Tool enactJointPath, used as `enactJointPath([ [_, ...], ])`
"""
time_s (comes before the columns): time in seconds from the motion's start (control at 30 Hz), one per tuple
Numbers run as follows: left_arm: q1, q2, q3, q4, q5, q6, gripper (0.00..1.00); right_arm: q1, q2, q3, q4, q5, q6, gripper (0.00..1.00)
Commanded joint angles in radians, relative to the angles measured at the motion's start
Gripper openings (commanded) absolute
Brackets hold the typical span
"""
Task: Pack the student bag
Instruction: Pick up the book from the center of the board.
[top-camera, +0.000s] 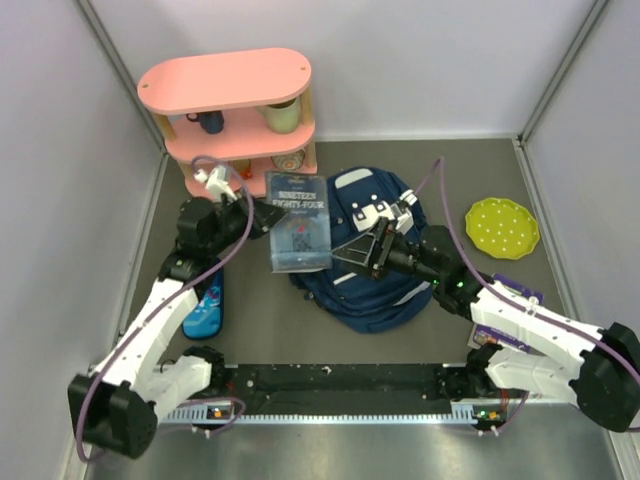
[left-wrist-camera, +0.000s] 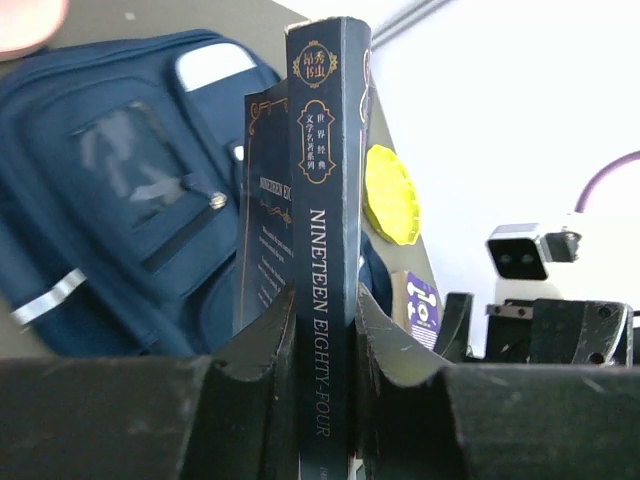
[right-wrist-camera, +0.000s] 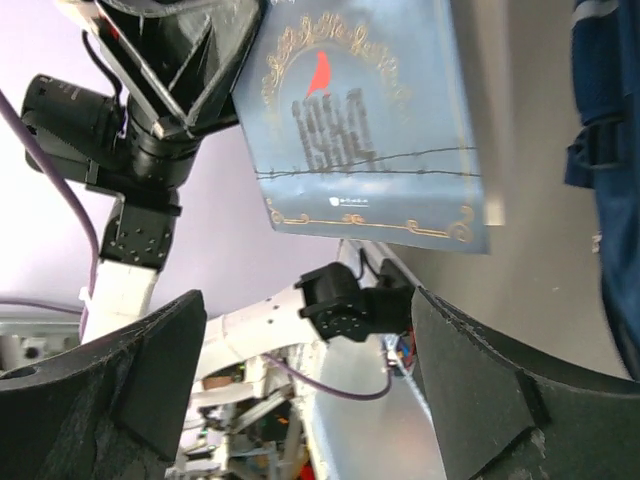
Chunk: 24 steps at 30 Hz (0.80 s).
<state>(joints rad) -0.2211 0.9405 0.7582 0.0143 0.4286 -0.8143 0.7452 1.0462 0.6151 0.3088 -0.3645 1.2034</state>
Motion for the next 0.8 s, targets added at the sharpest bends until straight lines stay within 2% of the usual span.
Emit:
enactJointPath([
  [0.0, -0.136, 0.101, 0.131, 0.315, -0.093, -0.051, 0.0, 0.037, 0.012, -0.029, 0.146, 0.004, 0.208, 0.82],
  [0.13, -0.179, 0.201, 0.193, 0.421, -0.11, -0.077, 0.0, 0.075, 0.069, -0.101, 0.338, 0.03, 0.361, 0.85],
  [0.27, -0.199, 0.25, 0.201, 0.492, -0.132, -0.115, 0.0, 0.089, 0.107, -0.103, 0.378, 0.055, 0.427, 0.86],
  [0.43, -0.216, 0.258, 0.182, 0.533, -0.128, -0.154, 0.0, 0.092, 0.124, -0.14, 0.476, 0.179, 0.418, 0.88],
  [0.5, -0.216, 0.245, 0.159, 0.552, -0.128, -0.175, 0.0, 0.089, 0.139, -0.121, 0.449, 0.229, 0.403, 0.9],
  [0.6, -0.216, 0.235, 0.153, 0.562, -0.11, -0.184, 0.0, 0.08, 0.199, -0.095, 0.467, 0.225, 0.384, 0.89],
  [0.73, -0.215, 0.208, 0.153, 0.558, -0.139, -0.141, 0.0, 0.072, 0.3, -0.092, 0.602, 0.204, 0.406, 0.88],
  [0.77, -0.207, 0.208, 0.158, 0.547, -0.131, -0.137, 0.0, 0.072, 0.32, -0.092, 0.68, 0.194, 0.403, 0.86],
])
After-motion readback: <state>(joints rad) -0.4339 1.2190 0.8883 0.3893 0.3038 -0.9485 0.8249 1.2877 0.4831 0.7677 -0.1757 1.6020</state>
